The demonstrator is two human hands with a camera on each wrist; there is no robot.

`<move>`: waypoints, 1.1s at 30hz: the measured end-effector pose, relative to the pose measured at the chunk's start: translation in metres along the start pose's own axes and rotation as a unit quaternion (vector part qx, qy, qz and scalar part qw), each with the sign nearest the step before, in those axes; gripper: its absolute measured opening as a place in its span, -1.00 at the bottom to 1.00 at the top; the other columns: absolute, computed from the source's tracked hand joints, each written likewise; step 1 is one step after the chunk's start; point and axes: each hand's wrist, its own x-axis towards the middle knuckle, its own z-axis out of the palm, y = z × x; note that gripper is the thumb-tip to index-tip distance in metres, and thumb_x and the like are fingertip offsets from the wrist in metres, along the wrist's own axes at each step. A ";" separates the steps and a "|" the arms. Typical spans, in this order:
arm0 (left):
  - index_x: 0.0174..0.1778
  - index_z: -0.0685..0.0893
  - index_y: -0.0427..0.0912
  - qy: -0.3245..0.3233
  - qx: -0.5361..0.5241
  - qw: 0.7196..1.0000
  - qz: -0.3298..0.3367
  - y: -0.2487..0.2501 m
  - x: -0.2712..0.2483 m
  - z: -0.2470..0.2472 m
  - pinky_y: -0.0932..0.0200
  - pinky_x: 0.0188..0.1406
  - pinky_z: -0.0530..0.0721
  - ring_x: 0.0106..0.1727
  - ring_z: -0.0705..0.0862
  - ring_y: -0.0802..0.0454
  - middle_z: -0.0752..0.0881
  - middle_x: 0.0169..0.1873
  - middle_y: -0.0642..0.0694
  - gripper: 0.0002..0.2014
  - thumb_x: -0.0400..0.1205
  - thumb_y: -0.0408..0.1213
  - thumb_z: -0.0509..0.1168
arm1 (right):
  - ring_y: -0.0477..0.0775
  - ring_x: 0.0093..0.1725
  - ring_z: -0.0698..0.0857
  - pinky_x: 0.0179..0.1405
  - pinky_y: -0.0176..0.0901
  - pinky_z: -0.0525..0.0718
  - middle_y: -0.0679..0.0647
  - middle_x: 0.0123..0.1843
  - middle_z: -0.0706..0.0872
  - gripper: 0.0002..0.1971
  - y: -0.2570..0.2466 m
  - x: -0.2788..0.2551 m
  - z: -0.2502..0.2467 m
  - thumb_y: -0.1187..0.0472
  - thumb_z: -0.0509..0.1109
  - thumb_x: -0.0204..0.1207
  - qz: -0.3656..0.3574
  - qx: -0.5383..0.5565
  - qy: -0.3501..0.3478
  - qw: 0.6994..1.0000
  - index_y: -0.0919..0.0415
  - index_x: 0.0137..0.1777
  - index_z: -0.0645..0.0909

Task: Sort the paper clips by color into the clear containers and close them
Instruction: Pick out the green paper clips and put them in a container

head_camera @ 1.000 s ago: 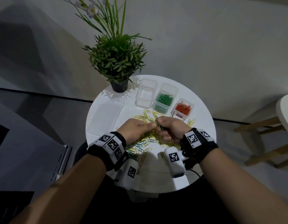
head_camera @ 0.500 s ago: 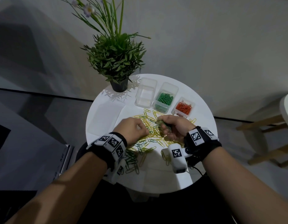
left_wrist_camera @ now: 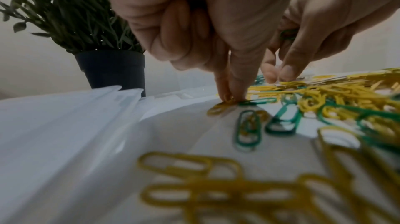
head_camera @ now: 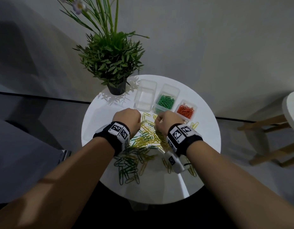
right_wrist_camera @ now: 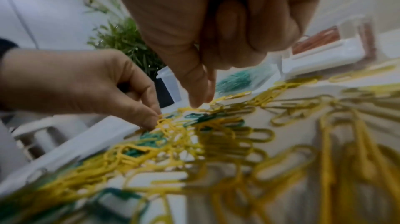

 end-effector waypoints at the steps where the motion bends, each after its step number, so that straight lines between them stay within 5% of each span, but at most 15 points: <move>1: -0.15 0.73 -0.06 -0.002 -0.004 1.000 -0.002 -0.001 -0.001 0.001 0.13 -0.19 0.57 -0.05 0.69 -0.13 0.75 -0.15 -0.06 -0.86 0.57 -0.16 0.27 | 0.10 -0.16 0.71 -0.34 -0.22 0.56 0.03 -0.21 0.75 -0.91 -0.002 0.002 0.000 0.23 0.37 0.46 0.001 -0.022 -0.006 1.000 0.13 -0.17 0.72; 7: -0.31 0.73 -0.12 -0.049 -0.186 0.979 -0.066 -0.020 -0.005 0.000 0.11 -0.14 0.71 -0.16 0.72 -0.03 0.78 -0.30 0.01 -0.85 0.50 -0.23 0.28 | 0.12 -0.23 0.71 -0.35 -0.19 0.61 0.06 -0.28 0.73 -0.94 -0.010 0.013 0.007 0.23 0.42 0.42 0.002 -0.075 -0.023 0.997 0.17 -0.23 0.72; 14: -0.23 0.77 -0.24 -0.085 -0.295 0.951 -0.043 -0.036 -0.009 0.000 0.20 -0.07 0.63 -0.08 0.70 0.08 0.79 -0.18 0.00 -0.88 0.55 -0.28 0.38 | 0.14 -0.26 0.69 -0.34 -0.15 0.62 0.11 -0.32 0.72 -0.88 0.007 0.004 0.000 0.26 0.30 0.41 0.012 -0.035 -0.028 0.999 0.21 -0.30 0.64; 17: -0.24 0.77 -0.24 -0.081 -0.291 0.951 -0.061 -0.041 -0.011 0.004 0.24 -0.20 0.57 -0.15 0.67 0.11 0.78 -0.22 -0.01 -0.89 0.53 -0.26 0.43 | 0.14 -0.24 0.71 -0.32 -0.10 0.68 0.13 -0.27 0.75 -0.84 0.009 0.002 -0.001 0.25 0.26 0.46 -0.005 -0.029 -0.010 1.000 0.22 -0.23 0.66; 25: -0.25 0.64 -0.05 -0.045 -0.130 0.985 -0.101 -0.043 -0.012 -0.001 0.13 -0.11 0.60 -0.03 0.66 -0.06 0.72 -0.12 -0.02 -0.88 0.57 -0.14 0.31 | 0.06 0.02 0.65 -0.19 -0.20 0.52 -0.06 -0.03 0.67 -0.81 -0.017 0.008 -0.001 0.27 0.39 0.48 -0.061 -0.070 -0.037 0.995 -0.04 -0.05 0.73; 30: 0.20 0.59 0.06 -0.026 -0.076 0.996 -0.047 -0.031 -0.012 -0.001 0.12 -0.05 0.54 0.14 0.64 -0.11 0.70 0.10 -0.06 -0.72 0.56 -0.13 0.31 | 0.07 0.01 0.68 -0.19 -0.20 0.56 -0.06 -0.04 0.71 -0.85 -0.015 0.012 0.002 0.28 0.43 0.43 -0.053 -0.083 -0.039 0.994 -0.01 -0.11 0.72; 33: 0.26 0.64 0.19 -0.041 -0.047 0.998 0.022 -0.023 -0.010 -0.001 0.16 0.02 0.51 0.26 0.60 -0.03 0.69 0.20 0.01 -0.70 0.61 -0.10 0.31 | 0.04 -0.03 0.67 -0.21 -0.23 0.49 -0.05 -0.09 0.70 -0.91 -0.011 0.011 0.001 0.23 0.46 0.44 -0.054 -0.076 -0.026 0.995 0.06 -0.08 0.73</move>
